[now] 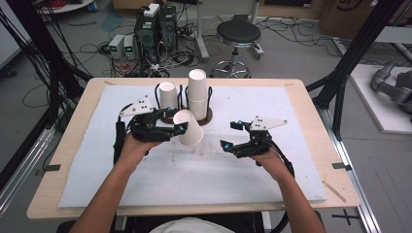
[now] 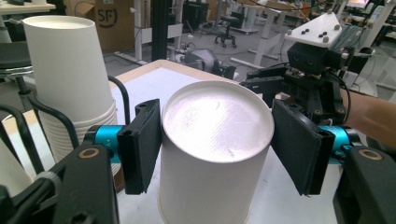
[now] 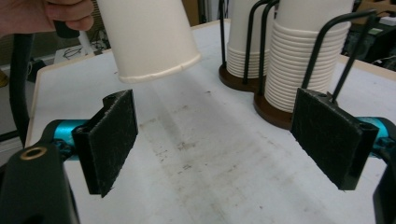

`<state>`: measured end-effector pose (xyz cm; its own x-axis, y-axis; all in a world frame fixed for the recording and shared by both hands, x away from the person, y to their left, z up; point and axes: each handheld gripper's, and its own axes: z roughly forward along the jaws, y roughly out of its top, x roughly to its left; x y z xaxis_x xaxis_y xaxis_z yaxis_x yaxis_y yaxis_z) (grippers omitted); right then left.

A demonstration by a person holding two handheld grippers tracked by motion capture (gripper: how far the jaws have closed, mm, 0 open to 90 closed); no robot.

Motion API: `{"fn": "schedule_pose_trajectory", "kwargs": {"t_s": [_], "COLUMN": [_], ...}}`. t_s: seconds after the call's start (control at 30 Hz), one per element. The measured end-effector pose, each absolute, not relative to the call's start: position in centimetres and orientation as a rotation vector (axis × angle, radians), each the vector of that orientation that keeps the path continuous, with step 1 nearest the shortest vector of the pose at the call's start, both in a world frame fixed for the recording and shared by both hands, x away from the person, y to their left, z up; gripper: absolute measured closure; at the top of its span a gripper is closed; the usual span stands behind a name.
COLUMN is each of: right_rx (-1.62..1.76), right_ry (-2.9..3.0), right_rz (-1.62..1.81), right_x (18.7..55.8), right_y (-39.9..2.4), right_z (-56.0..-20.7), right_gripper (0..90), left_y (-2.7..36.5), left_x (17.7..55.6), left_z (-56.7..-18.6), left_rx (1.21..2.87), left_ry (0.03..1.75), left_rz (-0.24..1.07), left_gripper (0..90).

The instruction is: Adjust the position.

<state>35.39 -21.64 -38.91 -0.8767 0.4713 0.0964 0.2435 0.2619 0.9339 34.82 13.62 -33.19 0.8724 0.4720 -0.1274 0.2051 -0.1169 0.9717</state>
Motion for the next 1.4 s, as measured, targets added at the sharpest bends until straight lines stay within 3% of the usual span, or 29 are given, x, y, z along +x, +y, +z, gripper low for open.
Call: {"fn": "schedule_pose_trajectory", "kwargs": {"t_s": [1.17, 1.23, 1.3, 1.4], "right_rx": [0.428, 0.409, 0.369, 0.340], "right_ry": [2.437, 2.447, 2.452, 2.441], "right_rz": [1.850, 1.844, 1.828, 1.806], "right_x": [35.2, 35.3, 35.2, 35.1], "right_y": [-17.3, -17.2, -17.1, -17.1], "right_z": [-39.4, -39.5, -39.5, -39.2], "right_gripper": [15.7, 16.6, 26.8, 28.8], "left_y": [9.4, 9.3, 9.3, 9.3], "left_x": [34.0, 34.0, 34.0, 34.0], "left_z": [-34.2, -34.2, -34.3, -34.3], "left_rx": [1.765, 1.765, 1.763, 1.757], "left_ry": [0.389, 0.386, 0.384, 0.383], "left_rz": [0.109, 0.102, 0.098, 0.101], "left_gripper": [35.3, 35.3, 35.4, 35.5]}}
